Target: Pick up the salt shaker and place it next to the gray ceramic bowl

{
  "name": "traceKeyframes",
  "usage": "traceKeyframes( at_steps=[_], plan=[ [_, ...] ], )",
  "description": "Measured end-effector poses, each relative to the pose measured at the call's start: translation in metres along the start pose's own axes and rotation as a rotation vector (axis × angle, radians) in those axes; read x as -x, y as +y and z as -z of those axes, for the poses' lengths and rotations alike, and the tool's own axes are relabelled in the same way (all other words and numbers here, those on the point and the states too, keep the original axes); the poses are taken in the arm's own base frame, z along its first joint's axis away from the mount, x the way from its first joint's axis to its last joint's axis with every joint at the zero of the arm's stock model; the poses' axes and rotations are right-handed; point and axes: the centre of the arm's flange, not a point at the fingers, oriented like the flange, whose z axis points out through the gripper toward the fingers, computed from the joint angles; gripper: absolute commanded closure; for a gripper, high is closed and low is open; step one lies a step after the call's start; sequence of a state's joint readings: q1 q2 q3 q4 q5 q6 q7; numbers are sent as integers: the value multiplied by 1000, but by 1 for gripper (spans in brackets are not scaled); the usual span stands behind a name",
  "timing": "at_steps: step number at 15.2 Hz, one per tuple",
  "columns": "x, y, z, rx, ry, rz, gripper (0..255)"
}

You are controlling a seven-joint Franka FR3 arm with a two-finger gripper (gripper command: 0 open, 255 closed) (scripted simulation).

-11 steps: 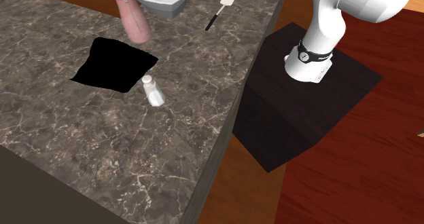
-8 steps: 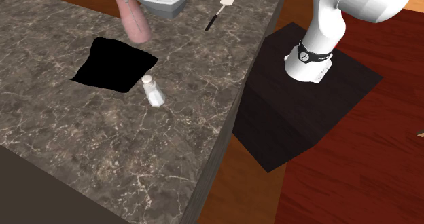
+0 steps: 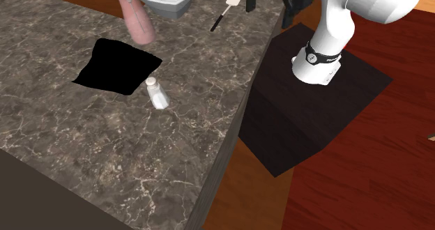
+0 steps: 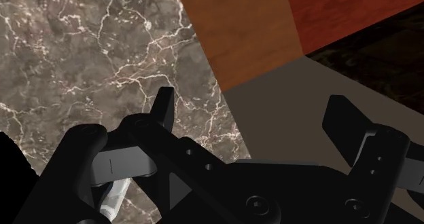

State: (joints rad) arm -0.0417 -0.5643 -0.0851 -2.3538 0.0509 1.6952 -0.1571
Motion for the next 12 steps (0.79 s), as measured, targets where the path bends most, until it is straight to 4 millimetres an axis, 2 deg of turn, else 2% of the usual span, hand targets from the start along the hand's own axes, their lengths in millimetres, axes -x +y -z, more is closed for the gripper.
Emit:
traceKeyframes(
  at_steps=[12],
  plan=[
    [-117,77,-51,16,49,-12,0]
  ],
)
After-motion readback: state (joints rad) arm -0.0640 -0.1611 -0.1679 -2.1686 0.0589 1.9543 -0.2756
